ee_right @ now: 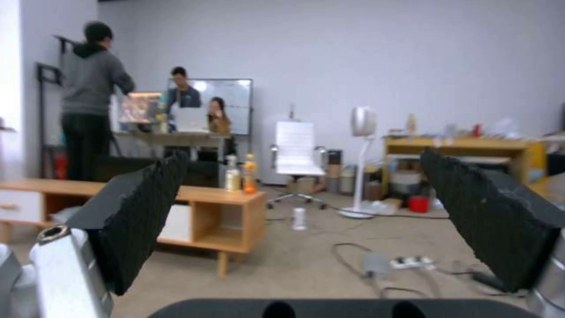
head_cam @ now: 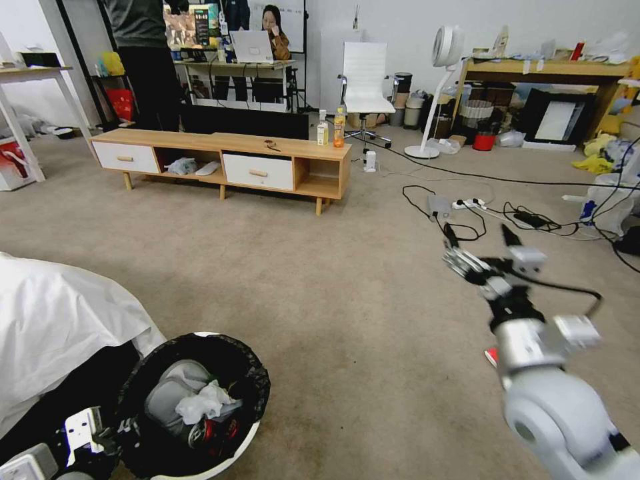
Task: Pick up the trash bin and place the garbage on the floor into it.
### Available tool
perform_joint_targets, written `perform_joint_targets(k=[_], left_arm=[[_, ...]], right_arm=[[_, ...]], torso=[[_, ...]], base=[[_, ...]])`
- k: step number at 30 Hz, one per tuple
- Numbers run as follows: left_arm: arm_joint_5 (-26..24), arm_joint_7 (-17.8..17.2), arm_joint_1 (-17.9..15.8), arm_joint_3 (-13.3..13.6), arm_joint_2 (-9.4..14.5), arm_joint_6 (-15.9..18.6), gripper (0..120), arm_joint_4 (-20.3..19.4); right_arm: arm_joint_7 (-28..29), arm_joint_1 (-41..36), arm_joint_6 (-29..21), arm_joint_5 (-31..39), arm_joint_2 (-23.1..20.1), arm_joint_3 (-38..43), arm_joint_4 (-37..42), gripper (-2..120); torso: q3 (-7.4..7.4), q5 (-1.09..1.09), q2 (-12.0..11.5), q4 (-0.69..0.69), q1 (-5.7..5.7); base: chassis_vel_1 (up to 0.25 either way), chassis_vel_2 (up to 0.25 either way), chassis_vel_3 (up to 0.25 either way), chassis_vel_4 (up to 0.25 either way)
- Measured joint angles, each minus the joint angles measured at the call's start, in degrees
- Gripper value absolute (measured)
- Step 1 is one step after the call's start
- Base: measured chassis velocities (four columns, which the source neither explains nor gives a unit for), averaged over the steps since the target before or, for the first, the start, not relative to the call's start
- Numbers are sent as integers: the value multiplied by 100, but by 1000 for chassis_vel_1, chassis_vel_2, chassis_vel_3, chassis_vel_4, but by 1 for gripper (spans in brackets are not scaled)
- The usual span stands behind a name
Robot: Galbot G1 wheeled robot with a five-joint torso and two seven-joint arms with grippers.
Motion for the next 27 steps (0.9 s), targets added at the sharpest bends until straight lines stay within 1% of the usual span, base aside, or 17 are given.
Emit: perform_joint_targets(k=[1,2,3,4,5,6,7,8,11,12,13,15,16,18,22,27], left_arm=[[0,0,0,0,0,0,1,0],[7,13,8,22,-6,0,1,-6],[11,21,10,31,-7,0,1,-10],[16,32,11,40,-8,0,1,-16],[16,32,11,40,-8,0,1,-16],[17,45,10,48,-8,0,1,-23],[18,60,2,61,-10,0,1,-25],[18,60,2,61,-10,0,1,-25],[29,83,-5,98,-19,0,1,-27],[29,83,-5,98,-19,0,1,-27],[43,103,-9,109,-23,0,1,-28],[80,137,-17,119,-28,0,1,-27],[80,137,-17,119,-28,0,1,-27],[129,179,-26,134,-47,0,1,-35],[158,201,-29,139,-61,0,1,-36],[240,311,-47,141,-76,0,1,-33]], right_arm=[[0,0,0,0,0,0,0,100],[-92,-292,154,-317,129,186,66,100],[-119,-446,223,-473,195,268,102,100],[-155,-698,321,-724,320,386,155,100],[-155,-698,321,-724,320,386,155,100],[-194,-898,430,-942,446,468,181,100],[-234,-1105,568,-1191,674,533,194,100],[-234,-1105,568,-1191,674,533,194,100],[-237,-1341,675,-1454,1084,574,214,100],[-237,-1341,675,-1454,1084,574,214,100],[-220,-1420,692,-1543,1232,582,225,100],[-211,-1489,740,-1673,1367,599,225,100],[-211,-1489,740,-1673,1367,599,225,100],[-204,-1569,848,-1866,1527,611,175,100],[-191,-1621,883,-1910,1597,602,151,100],[-172,-1656,938,-1991,1748,581,62,100]], torso=[[0,0,0,0,0],[0,-1,0,-1,0],[0,-2,0,1,0],[1,-1,0,-2,0],[1,-1,0,-2,0],[0,-2,0,0,0],[1,-2,0,-2,0],[1,-2,0,-2,0],[1,-2,0,-1,0],[1,-2,0,-1,0],[1,-1,0,0,0],[1,-1,0,-2,0],[1,-1,0,-2,0],[1,-2,0,-1,0],[1,-2,0,-1,0],[1,-1,0,-1,0]], base=[[0,0,0,0],[0,0,0,0],[0,0,0,0],[0,0,0,0],[0,0,0,0],[0,0,0,0],[0,0,0,0],[0,0,0,0],[0,0,0,0],[0,0,0,0],[0,0,0,0],[0,0,0,0],[0,0,0,0],[0,0,0,0],[0,0,0,0],[0,0,0,0]])
